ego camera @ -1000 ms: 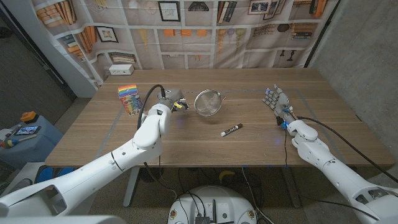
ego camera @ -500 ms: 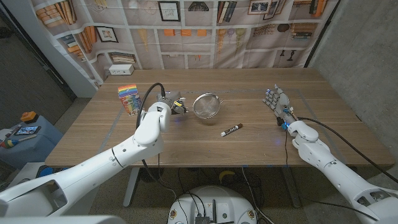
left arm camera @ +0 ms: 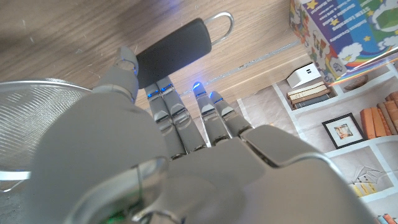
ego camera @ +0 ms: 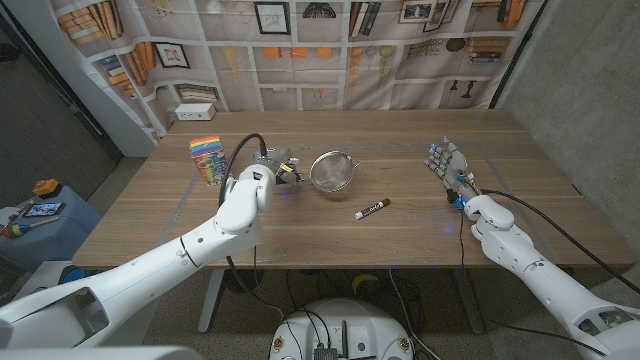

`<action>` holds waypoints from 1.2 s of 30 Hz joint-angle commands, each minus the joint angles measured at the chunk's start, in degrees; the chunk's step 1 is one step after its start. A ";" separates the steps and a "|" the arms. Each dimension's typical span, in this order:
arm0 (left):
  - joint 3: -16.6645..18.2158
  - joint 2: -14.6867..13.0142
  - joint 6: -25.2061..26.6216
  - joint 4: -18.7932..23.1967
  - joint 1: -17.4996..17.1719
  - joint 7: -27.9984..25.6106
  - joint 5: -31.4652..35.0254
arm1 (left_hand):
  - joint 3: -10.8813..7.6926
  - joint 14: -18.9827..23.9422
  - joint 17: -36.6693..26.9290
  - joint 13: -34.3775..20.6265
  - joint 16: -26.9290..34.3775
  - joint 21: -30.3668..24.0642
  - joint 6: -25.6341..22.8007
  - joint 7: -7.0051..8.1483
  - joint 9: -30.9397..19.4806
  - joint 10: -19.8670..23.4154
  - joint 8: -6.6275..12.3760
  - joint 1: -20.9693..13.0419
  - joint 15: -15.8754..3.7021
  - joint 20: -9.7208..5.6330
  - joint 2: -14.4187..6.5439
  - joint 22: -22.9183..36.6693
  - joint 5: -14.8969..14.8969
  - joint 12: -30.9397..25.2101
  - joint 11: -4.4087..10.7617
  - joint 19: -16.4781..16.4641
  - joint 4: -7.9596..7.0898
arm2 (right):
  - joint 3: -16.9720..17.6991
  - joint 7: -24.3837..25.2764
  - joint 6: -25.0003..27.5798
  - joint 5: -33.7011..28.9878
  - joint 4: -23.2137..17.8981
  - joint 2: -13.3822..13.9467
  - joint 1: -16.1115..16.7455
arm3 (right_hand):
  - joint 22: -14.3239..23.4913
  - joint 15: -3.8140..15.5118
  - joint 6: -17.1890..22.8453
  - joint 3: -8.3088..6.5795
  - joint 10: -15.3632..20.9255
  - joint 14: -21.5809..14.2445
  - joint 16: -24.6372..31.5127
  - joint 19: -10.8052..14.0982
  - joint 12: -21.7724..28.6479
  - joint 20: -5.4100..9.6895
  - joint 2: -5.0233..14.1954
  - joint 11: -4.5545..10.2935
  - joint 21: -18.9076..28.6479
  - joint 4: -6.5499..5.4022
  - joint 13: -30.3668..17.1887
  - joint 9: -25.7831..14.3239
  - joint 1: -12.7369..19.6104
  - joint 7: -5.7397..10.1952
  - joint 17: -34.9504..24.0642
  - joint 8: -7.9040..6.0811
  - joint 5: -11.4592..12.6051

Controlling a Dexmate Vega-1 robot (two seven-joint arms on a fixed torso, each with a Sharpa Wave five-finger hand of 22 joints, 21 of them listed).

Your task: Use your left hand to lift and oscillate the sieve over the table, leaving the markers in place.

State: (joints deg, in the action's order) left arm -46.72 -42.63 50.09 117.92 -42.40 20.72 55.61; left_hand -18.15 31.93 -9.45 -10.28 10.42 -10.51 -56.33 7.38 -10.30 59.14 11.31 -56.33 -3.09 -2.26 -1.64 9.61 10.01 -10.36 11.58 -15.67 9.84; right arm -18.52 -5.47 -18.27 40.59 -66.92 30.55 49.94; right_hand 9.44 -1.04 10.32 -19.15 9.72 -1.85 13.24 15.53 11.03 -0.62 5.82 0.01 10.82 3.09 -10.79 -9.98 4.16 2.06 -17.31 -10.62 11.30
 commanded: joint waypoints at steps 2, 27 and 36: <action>0.47 0.95 -4.16 -4.38 0.91 -4.89 -3.99 | -0.12 -0.22 -0.24 -0.31 -0.05 -0.23 -10.18 1.78 -0.32 1.32 0.39 -1.21 -8.81 -2.14 -2.49 0.09 0.47 -0.29 1.26 0.03 -0.25 | -0.05 0.01 0.19 -0.17 -0.10 0.16 -0.18 | 0.20 -0.41 0.44 -0.43 0.55 -0.13 0.34 -0.09 0.16 -0.33 1.38 -0.19 -0.02 0.01 -0.13 -0.23 -0.32 -0.12 -0.09 -0.16 0.09; -0.42 1.29 -6.32 -8.13 1.28 -11.62 -10.41 | -0.06 -0.26 -0.22 -0.31 -0.05 -0.29 -10.02 1.67 -0.33 1.26 0.36 -1.10 -8.73 -2.16 -2.47 0.08 0.49 -0.30 1.25 0.01 -0.28 | -0.16 1.46 -2.07 -2.04 -2.28 0.43 0.35 | 0.18 0.74 0.83 -0.51 0.95 -0.44 0.42 0.11 0.30 0.56 1.27 -0.05 0.03 0.24 -0.11 -0.23 -0.09 -0.14 0.02 -0.28 0.09; -0.90 1.75 -7.56 -9.88 1.46 -14.39 -12.24 | 0.17 -0.24 -0.19 -0.27 -0.09 -0.31 -8.47 1.86 -0.37 0.21 -0.17 -0.82 -8.54 -2.12 -2.03 0.08 0.51 0.01 1.23 0.02 -0.26 | -0.16 1.73 -1.69 -2.15 -2.76 0.71 0.40 | 0.18 0.77 0.89 -0.51 1.04 -0.41 0.41 0.16 0.32 0.60 1.29 -0.08 0.04 0.23 -0.11 -0.23 -0.11 -0.11 0.02 -0.28 0.08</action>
State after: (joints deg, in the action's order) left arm -47.02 -41.28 43.88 109.88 -41.19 9.61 46.03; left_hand -18.11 31.94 -9.45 -10.28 10.42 -10.51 -56.33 7.38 -10.33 58.83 11.35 -56.33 -3.08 -2.26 -1.64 9.61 10.13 -10.42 11.88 -15.68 9.80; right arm -18.60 -4.08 -20.07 38.74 -68.94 30.90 50.20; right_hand 9.44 -0.82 10.63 -19.39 10.35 -2.07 13.24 15.54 11.03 -0.19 5.82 0.01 10.82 3.32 -10.79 -9.98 4.16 1.75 -17.31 -10.62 11.30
